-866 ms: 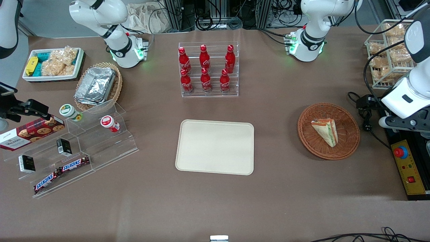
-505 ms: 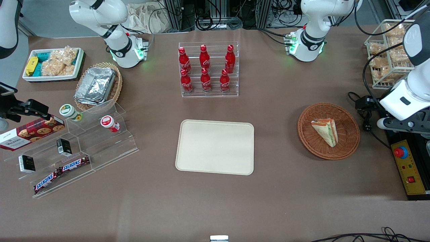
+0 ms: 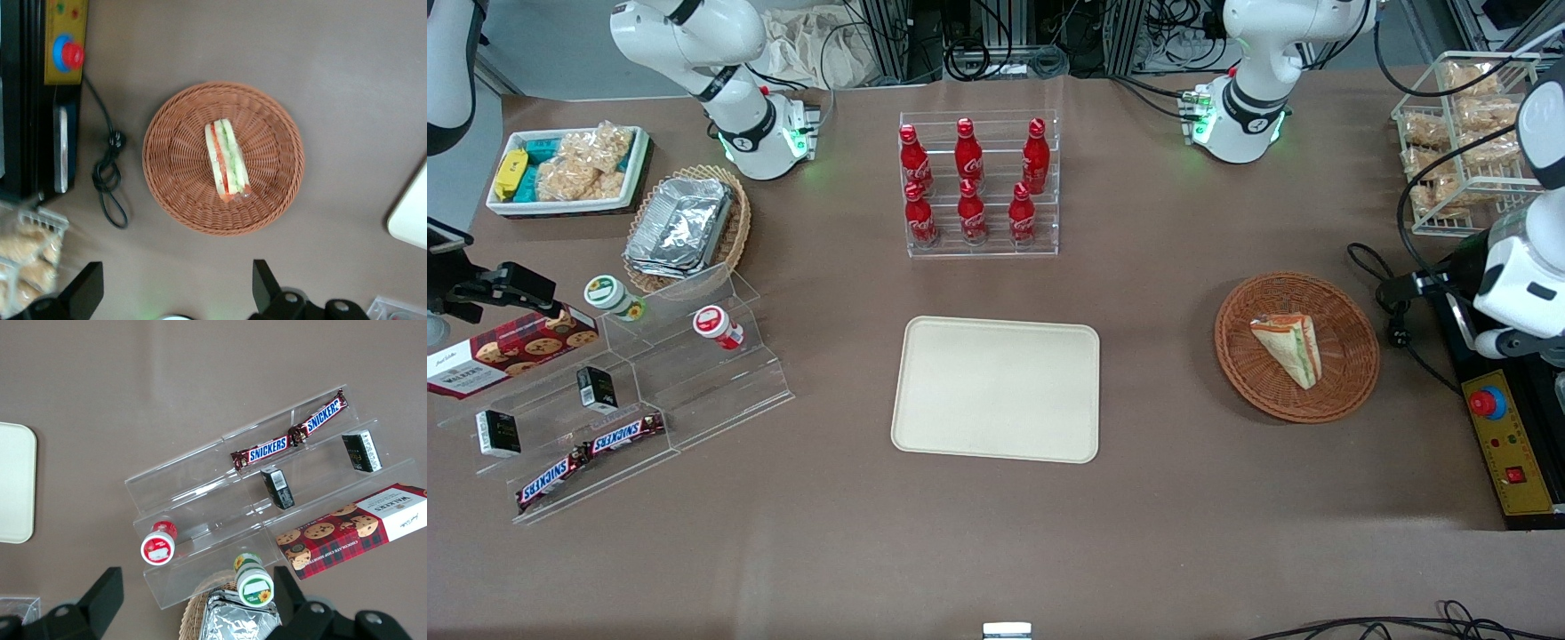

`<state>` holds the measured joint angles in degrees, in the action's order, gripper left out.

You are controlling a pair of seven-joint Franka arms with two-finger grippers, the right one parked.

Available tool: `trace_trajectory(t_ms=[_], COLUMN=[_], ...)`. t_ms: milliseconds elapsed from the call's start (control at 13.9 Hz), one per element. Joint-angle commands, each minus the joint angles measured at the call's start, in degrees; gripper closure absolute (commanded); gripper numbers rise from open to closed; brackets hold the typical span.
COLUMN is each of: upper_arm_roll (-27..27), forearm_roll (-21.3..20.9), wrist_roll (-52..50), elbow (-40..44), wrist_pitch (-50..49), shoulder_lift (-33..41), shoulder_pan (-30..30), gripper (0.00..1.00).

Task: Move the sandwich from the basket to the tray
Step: 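Move the left gripper toward the wicker basket holding the sandwich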

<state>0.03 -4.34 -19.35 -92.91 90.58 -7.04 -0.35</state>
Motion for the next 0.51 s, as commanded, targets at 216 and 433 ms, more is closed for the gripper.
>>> trace_trajectory(t_ms=[216,433], upper_arm_roll=[2.7,3.4], forearm_roll=[0.8,4.0], wrist_roll=[-6.0,-11.9], elbow=[-16.5,-25.7], wrist_pitch=[16.2,29.8], shoulder_lift=[4.3,4.3], shoulder_pan=[0.2,0.1], gripper=[0.00,0.00])
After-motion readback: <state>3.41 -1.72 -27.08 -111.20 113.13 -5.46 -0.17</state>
